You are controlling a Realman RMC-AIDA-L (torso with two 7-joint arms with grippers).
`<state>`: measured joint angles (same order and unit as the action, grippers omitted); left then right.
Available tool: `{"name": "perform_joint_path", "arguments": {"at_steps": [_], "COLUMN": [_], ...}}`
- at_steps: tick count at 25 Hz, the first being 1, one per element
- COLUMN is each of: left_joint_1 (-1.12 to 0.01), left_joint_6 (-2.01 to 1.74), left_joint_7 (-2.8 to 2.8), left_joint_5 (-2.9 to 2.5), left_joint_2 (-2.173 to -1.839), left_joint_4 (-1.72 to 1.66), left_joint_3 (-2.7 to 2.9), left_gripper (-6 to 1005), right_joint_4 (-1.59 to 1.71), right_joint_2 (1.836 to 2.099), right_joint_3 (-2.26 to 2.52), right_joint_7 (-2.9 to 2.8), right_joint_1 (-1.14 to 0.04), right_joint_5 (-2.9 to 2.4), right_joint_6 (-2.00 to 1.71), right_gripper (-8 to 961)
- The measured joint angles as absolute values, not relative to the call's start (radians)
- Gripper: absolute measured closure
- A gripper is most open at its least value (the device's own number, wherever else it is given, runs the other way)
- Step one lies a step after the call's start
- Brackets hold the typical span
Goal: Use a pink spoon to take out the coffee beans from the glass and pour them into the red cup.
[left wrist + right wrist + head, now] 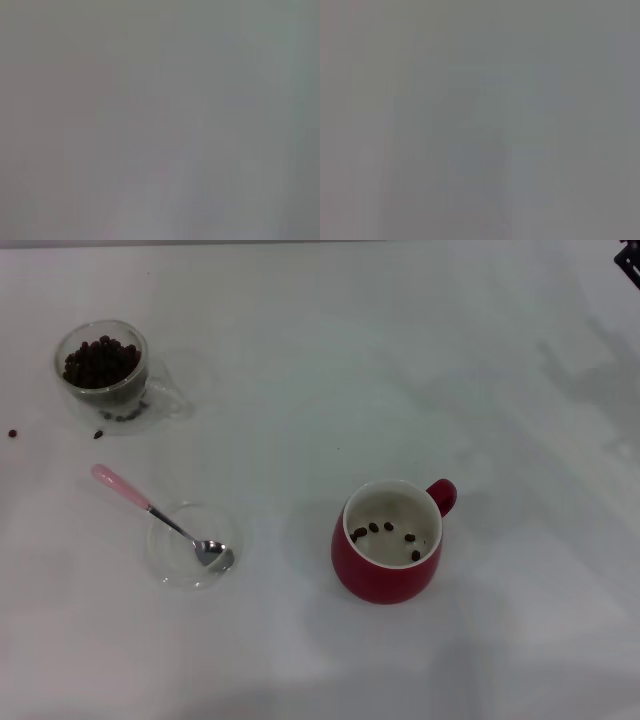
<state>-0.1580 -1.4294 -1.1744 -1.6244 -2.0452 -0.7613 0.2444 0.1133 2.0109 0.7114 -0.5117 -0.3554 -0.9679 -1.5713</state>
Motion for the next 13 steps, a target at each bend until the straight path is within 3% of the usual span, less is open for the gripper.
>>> {"name": "perform_joint_path", "arguments": {"at_steps": [3, 13], "left_joint_1": [-0.163, -0.181], "left_joint_6": [-1.411, -1.376], "left_joint_7": [-1.058, -0.904], "left_joint_5": [-1.619, -1.547], "left_joint_2": [-2.069, -2.07], "left_joint_4": [-0.748, -0.641], "left_joint_3": [0.119, 0.042], "left_gripper": [371, 369], "right_joint_4": [0.051, -0.052], "right_joint_2": [2.012, 2.013], "right_joint_3": [0.71, 0.7], "right_joint_7": [-0.479, -0.403], "right_joint_1": [-0.357, -0.351], "right_joint_5": [-0.969, -0.968], "right_joint_6": [-1.661, -1.8], "right_gripper": [109, 108]}}
